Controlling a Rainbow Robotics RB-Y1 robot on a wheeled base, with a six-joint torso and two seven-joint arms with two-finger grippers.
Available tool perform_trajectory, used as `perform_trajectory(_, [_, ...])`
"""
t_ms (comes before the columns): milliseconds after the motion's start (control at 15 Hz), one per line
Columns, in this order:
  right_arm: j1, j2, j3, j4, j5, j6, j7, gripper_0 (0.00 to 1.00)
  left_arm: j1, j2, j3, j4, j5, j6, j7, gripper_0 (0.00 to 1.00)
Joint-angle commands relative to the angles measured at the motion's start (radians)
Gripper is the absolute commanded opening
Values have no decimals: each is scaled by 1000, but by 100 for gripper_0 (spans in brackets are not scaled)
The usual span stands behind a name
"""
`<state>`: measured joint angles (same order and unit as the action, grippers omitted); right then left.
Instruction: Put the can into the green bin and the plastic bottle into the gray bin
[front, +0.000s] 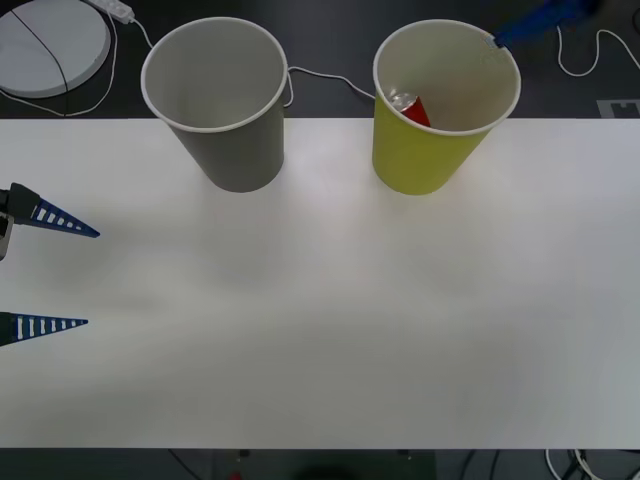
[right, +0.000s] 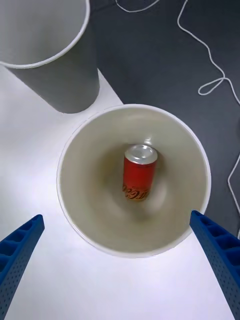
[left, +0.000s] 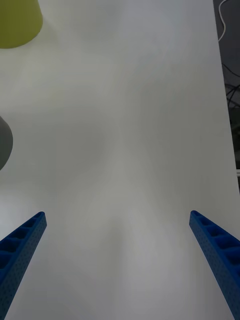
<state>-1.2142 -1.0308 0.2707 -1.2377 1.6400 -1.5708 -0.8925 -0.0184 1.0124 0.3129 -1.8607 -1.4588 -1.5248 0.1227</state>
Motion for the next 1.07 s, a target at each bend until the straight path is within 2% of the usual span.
perform_trajectory(67, [48, -48, -70, -22, -61, 0, 113, 100, 0, 0, 0, 0, 0, 0, 0, 100])
perform_trajectory(200, [114, -94, -105, -55, -127, 0, 187, 100, 0, 0, 0, 0, 0, 0, 0, 100])
perform_trajectory(467, [335, -150, -257, -164, -243, 0, 314, 100, 0, 0, 0, 0, 0, 0, 0, 100])
perform_trajectory(667, [506, -167, -377, -227, -321, 0, 422, 100, 0, 0, 0, 0, 0, 0, 0, 100])
perform_trajectory(1067, [845, -167, -551, -345, -422, 0, 635, 100, 0, 0, 0, 0, 0, 0, 0, 100])
